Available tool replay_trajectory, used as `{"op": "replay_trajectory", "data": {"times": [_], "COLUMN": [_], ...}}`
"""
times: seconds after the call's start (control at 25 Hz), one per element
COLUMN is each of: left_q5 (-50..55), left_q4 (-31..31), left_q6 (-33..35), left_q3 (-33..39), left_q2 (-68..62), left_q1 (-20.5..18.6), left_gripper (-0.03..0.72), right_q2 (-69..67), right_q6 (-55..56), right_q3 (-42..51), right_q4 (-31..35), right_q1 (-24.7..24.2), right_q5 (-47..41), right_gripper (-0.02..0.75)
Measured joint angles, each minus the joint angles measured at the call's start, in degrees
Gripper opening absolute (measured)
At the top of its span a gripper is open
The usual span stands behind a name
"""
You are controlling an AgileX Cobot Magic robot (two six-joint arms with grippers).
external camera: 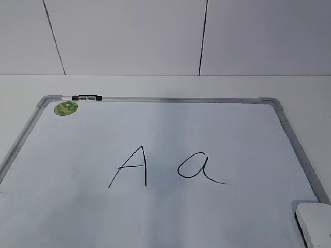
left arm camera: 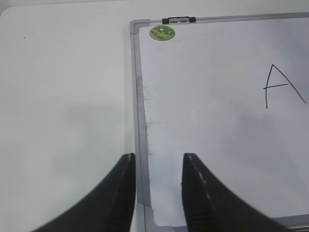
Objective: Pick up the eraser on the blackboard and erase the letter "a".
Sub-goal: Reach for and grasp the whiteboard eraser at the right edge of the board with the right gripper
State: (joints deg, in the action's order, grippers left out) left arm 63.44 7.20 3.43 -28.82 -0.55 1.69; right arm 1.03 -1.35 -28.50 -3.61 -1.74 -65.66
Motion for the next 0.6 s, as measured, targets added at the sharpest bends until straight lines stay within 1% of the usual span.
{"op": "replay_trajectory", "data": {"times": [0.6], "left_q5": [0.0], "left_q4": [0.0], "left_q6": [0.0], "left_q3": [0.0], "left_q2": [0.0], "left_q1": [0.0], "left_gripper": [0.245], "right_q2": [0.0], "right_q6": [0.0], "right_q3": [0.0], "right_q4": [0.0], "right_q1": [0.0], "right_q5": [0.0], "right_gripper": [0.581]}}
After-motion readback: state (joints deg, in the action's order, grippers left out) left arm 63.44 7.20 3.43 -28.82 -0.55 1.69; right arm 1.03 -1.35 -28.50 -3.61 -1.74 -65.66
